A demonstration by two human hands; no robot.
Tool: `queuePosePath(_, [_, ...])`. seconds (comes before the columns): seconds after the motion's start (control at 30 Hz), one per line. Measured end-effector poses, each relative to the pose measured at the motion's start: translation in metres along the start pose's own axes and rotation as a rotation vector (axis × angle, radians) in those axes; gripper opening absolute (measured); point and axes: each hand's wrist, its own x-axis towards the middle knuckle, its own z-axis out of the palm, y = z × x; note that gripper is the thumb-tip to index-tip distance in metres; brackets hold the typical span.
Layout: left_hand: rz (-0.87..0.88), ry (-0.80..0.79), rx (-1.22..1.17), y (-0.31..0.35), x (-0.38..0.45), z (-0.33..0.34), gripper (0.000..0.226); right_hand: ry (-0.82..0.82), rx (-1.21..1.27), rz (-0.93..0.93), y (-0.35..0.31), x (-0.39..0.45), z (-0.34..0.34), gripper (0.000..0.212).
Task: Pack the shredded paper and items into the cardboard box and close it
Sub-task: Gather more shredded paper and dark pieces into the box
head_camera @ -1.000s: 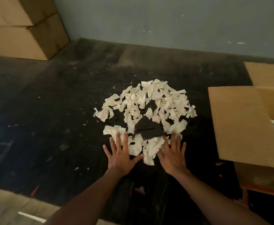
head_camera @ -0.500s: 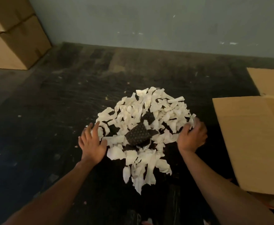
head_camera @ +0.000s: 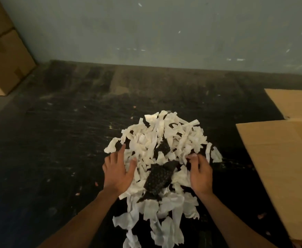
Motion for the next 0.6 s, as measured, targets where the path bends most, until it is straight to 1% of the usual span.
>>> queuePosePath(0.07, [0.013,0.072,0.006,0.005,0.018,-0.007,0.081,0.164,0.023,-0.033,-0.017,0.018,-0.003,0.028])
queuePosePath(0.1, [0.005,0.089,0.012,0.007,0.03,-0.01,0.082,0.209,-0.008,-0.019,-0.025,0.033,-0.005,0.029])
queuePosePath(0.13, [-0.008,0.094,0.024,0.008,0.045,-0.013,0.083,0.206,-0.069,0.037,-0.031,0.052,-0.006,0.033])
queuePosePath(0.2, [-0.068,0.051,0.05,0.012,0.075,-0.019,0.084,0.087,-0.194,0.193,-0.038,0.093,-0.007,0.049])
queuePosePath(0.27, [-0.159,-0.04,0.062,0.015,0.103,-0.023,0.084,-0.038,-0.298,0.286,-0.037,0.13,-0.007,0.063])
queuePosePath(0.33, [-0.223,-0.129,0.072,0.014,0.127,-0.022,0.087,-0.155,-0.378,0.302,-0.033,0.157,-0.005,0.069])
queuePosePath(0.37, [-0.246,-0.169,0.046,0.013,0.136,-0.02,0.089,-0.235,-0.356,0.284,-0.032,0.164,-0.004,0.068])
queuePosePath(0.43, [-0.282,-0.215,-0.135,0.015,0.145,-0.016,0.089,-0.437,-0.24,0.247,-0.031,0.162,0.002,0.064])
queuePosePath(0.5, [-0.271,-0.267,-0.311,0.023,0.139,-0.013,0.078,-0.612,-0.219,0.233,-0.038,0.149,0.01,0.065])
queuePosePath(0.57, [-0.183,-0.363,-0.315,0.029,0.129,-0.012,0.064,-0.696,-0.225,0.214,-0.047,0.133,0.015,0.07])
queuePosePath(0.6, [-0.131,-0.401,-0.297,0.031,0.123,-0.013,0.059,-0.724,-0.208,0.208,-0.052,0.125,0.016,0.068])
